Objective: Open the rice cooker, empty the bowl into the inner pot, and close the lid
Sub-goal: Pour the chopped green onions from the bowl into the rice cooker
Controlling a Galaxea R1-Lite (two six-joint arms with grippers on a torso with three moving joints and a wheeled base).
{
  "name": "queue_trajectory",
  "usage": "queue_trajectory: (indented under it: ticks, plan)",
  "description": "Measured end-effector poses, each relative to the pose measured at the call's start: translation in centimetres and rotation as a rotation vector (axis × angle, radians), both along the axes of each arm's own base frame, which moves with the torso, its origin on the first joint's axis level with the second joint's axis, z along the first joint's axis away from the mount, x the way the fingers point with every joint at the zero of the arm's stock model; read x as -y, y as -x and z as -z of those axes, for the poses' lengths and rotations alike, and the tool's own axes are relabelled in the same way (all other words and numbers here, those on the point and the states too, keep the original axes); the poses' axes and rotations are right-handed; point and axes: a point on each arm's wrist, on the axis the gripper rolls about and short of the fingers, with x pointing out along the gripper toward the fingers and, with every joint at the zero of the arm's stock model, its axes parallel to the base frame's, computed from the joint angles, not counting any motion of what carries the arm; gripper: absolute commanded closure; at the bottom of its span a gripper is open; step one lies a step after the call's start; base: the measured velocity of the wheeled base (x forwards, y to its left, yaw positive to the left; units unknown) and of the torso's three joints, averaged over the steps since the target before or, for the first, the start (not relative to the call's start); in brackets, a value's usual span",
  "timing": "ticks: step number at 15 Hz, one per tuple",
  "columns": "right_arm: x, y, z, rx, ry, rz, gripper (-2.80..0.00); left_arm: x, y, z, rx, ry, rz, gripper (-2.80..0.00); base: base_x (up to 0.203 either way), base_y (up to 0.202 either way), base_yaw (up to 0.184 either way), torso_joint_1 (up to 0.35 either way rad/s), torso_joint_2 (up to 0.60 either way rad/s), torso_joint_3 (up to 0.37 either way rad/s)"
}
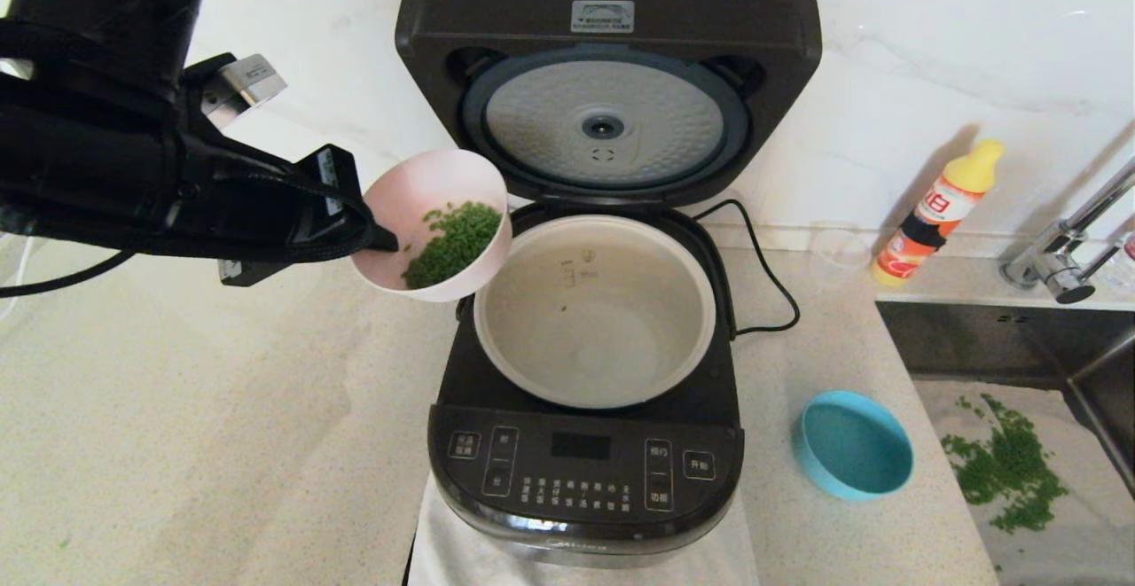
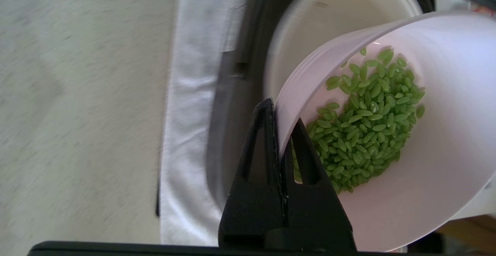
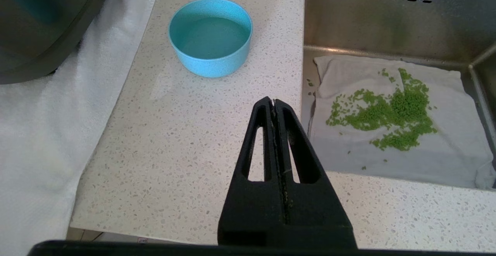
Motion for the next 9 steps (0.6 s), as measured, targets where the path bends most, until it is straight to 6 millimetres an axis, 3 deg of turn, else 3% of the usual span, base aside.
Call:
queue_trajectory:
  ticks: [5, 9]
  plan:
    - [0.0, 0.0, 0.0, 0.0, 0.0, 0.0, 0.0, 4.9, -1.0, -0.5, 0.055, -0.037, 0.055, 0.0, 0.0, 0.0, 0.0, 0.0, 0.0, 0.0]
    - [0.0, 0.0, 0.0, 0.0, 0.0, 0.0, 0.0, 7.2, -3.2, 0.5, 0.104, -0.018, 0.053, 0.0, 0.0, 0.0, 0.0, 0.0, 0.0, 0.0]
